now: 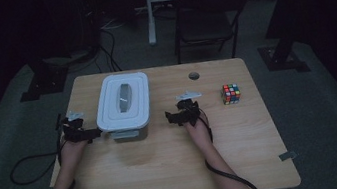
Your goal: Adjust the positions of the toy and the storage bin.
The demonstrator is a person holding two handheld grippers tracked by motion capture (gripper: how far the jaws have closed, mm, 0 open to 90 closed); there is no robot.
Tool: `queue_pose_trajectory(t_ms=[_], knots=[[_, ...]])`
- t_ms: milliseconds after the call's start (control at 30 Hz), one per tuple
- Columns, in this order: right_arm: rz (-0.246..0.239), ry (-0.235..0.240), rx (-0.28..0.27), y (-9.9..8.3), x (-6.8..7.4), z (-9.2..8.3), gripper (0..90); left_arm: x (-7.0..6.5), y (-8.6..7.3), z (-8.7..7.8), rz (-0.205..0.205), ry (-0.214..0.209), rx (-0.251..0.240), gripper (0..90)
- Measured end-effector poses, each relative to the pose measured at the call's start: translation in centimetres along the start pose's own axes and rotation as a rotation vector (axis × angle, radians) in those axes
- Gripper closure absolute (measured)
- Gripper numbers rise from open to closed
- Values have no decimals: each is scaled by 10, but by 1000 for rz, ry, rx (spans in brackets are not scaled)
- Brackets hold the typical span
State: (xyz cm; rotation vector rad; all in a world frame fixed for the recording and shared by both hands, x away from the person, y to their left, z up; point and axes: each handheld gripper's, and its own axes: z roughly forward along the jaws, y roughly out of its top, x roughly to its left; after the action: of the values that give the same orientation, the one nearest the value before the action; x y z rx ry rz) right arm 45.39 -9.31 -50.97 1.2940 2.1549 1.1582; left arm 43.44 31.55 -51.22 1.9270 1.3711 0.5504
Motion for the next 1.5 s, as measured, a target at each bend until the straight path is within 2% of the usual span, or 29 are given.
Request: queue_pose_trajectory(t_ms=[67, 167, 233, 333, 433, 533, 667, 733, 800, 833, 867, 933, 1033, 1100, 1300, 1400, 1500], knots=[[7, 5, -2, 4, 3, 7, 148, 3, 3, 3, -8, -14, 2, 6], [18, 22, 0, 9, 7, 15, 147, 5, 6, 6, -10, -8, 3, 6], [13, 30, -3, 13, 10, 20, 148, 8, 8, 7, -17, -26, -3, 6], [-1, 29, -1, 19, 15, 26, 148, 12, 12, 8, -13, -44, -11, 6], [-10, 14, 3, 27, 18, 32, 147, 14, 18, 12, -14, -35, -8, 6], [3, 10, -18, 33, 19, 34, 147, 12, 26, 15, -4, -31, -18, 6], [-13, -17, -56, 37, 22, 37, 148, 7, 37, 19, 9, -34, -28, 6], [12, -23, -76, 39, 22, 37, 148, 3, 40, 22, 18, -22, -25, 6], [38, -14, -78, 40, 22, 38, 147, 0, 41, 24, 25, -23, -9, 6], [50, -8, -74, 41, 23, 39, 148, -1, 42, 25, 12, -45, -12, 5], [52, 5, -71, 41, 24, 40, 147, -2, 42, 25, -3, -49, -14, 6], [46, 26, -69, 41, 27, 41, 171, -3, 42, 25, -5, -44, -17, 6], [71, 42, -68, 40, 27, 40, 170, -4, 41, 25, -15, -44, -4, 5], [76, 40, -67, 39, 26, 40, 163, -5, 41, 26, -14, -44, 7, 5], [78, 38, -76, 36, 24, 36, 171, -16, 45, 24, 37, -24, 30, 6], [66, 33, -66, 35, 22, 33, 171, -19, 45, 25, 26, -41, 35, 6], [58, 21, -75, 33, 20, 28, 176, -24, 46, 26, 36, -40, 40, 6]])
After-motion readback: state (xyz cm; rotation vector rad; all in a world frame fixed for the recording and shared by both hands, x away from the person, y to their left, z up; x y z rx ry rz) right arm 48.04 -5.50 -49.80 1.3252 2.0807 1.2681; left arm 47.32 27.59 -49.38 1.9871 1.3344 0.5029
